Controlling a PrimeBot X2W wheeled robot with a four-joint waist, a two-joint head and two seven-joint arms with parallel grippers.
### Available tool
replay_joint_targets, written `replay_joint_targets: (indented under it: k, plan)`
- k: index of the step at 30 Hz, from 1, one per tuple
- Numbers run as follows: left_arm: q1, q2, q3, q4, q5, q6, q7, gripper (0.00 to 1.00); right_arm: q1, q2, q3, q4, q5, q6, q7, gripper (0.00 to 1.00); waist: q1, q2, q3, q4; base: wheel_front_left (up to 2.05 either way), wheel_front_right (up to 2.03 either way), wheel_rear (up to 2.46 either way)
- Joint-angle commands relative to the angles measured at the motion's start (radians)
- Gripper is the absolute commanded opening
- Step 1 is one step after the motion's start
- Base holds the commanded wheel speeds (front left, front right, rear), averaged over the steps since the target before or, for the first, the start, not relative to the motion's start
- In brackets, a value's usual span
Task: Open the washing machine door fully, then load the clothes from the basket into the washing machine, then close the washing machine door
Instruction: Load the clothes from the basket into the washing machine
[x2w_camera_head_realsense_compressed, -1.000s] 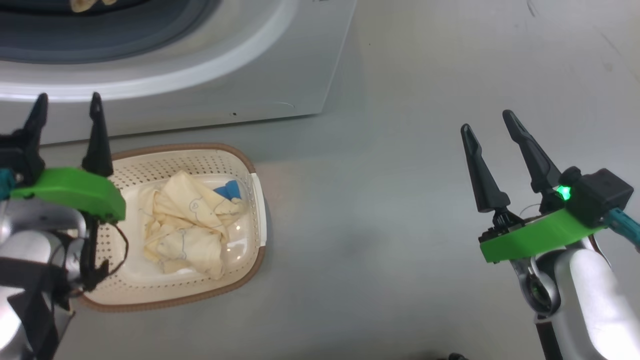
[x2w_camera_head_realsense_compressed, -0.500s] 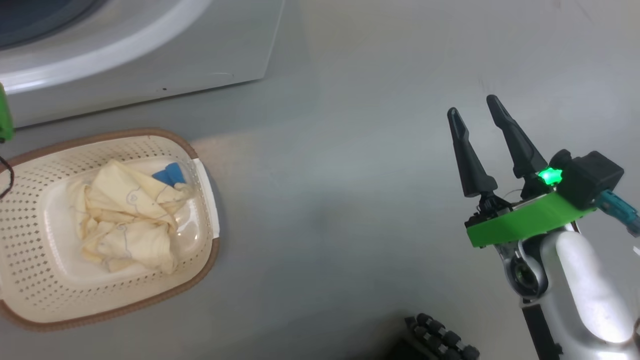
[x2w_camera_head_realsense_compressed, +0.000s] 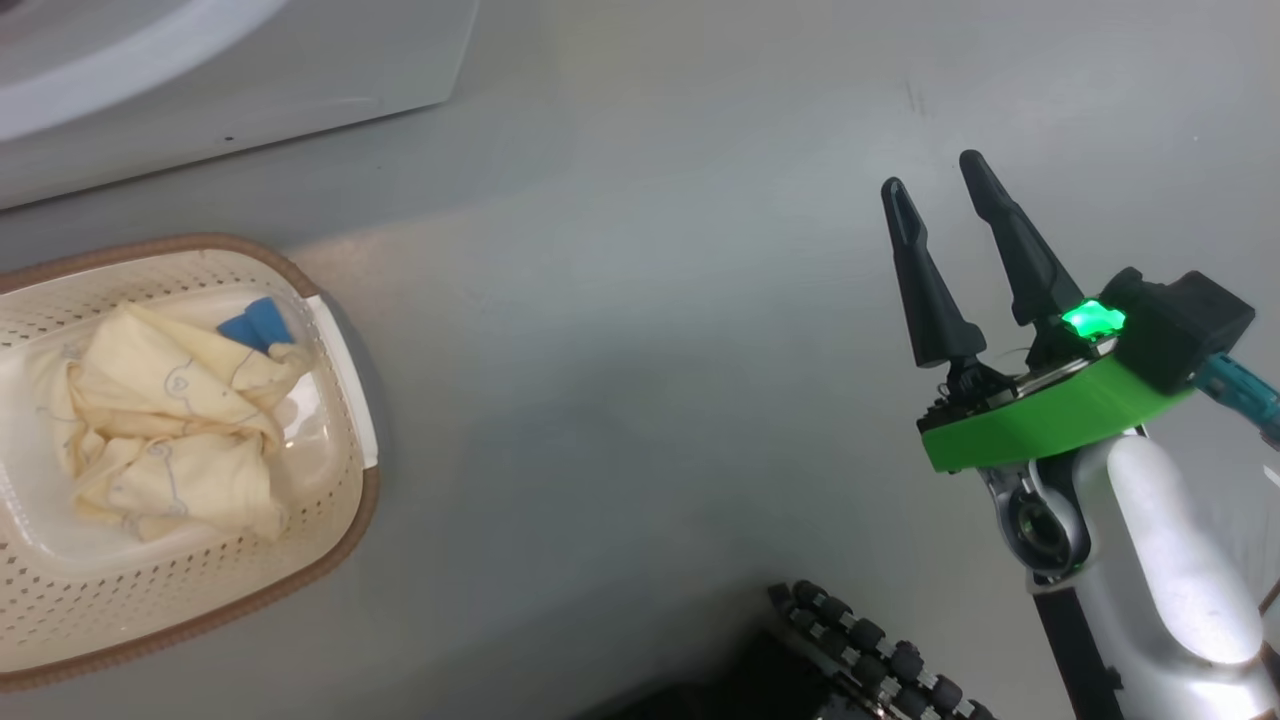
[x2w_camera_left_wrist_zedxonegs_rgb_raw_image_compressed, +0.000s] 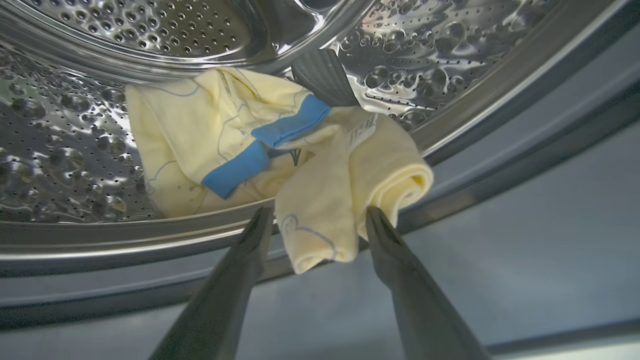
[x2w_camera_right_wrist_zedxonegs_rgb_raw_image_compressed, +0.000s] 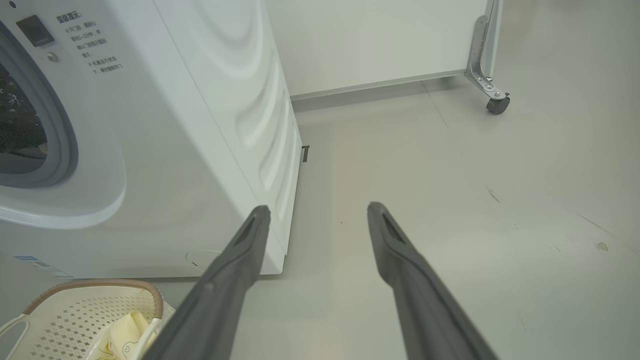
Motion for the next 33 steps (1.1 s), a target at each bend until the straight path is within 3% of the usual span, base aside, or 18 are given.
replay_joint_targets:
  k: [1,12,13,14,15,25,33]
  plan:
    - [-0.048,0.068,0.031,-0.016,-0.012,-0.021,0.038,1.0,0.002,-0.003,0.022,-0.028,0.014,-0.003,-0.01,1.0,-0.0001,0.0,0.012,-0.01,0.0,0.0,0.0]
    - [-0.145,0.101,-0.006,0.013,-0.034,-0.093,0.212,1.0,-0.014,-0.003,0.049,-0.021,0.05,-0.003,-0.01,1.0,-0.0001,0.0,0.051,-0.047,0.0,0.0,0.0]
    - [-0.153,0.101,-0.008,0.014,-0.034,-0.095,0.221,0.5,-0.014,-0.003,0.05,-0.021,0.051,-0.003,-0.01,1.0,-0.0001,0.0,0.054,-0.048,0.0,0.0,0.0]
    - [-0.161,0.102,-0.009,0.015,-0.036,-0.096,0.23,0.18,-0.015,-0.003,0.051,-0.021,0.053,-0.003,-0.01,1.0,-0.0001,0.0,0.057,-0.05,0.0,0.0,0.0]
    - [-0.167,0.104,-0.012,0.016,-0.035,-0.098,0.239,0.0,-0.016,-0.003,0.053,-0.021,0.055,-0.003,-0.01,1.0,-0.0001,0.0,0.059,-0.052,0.0,0.0,0.0]
    - [-0.279,0.128,-0.018,0.007,0.054,-0.082,0.144,0.0,-0.033,-0.003,0.068,-0.029,0.076,-0.003,-0.01,1.0,-0.0001,0.0,0.098,-0.072,0.0,0.0,0.0]
    - [-0.36,0.128,0.041,0.075,0.084,0.002,-0.009,0.0,-0.049,-0.003,0.094,-0.033,0.093,-0.003,-0.01,1.0,-0.0001,0.0,0.148,-0.119,0.0,0.0,0.0]
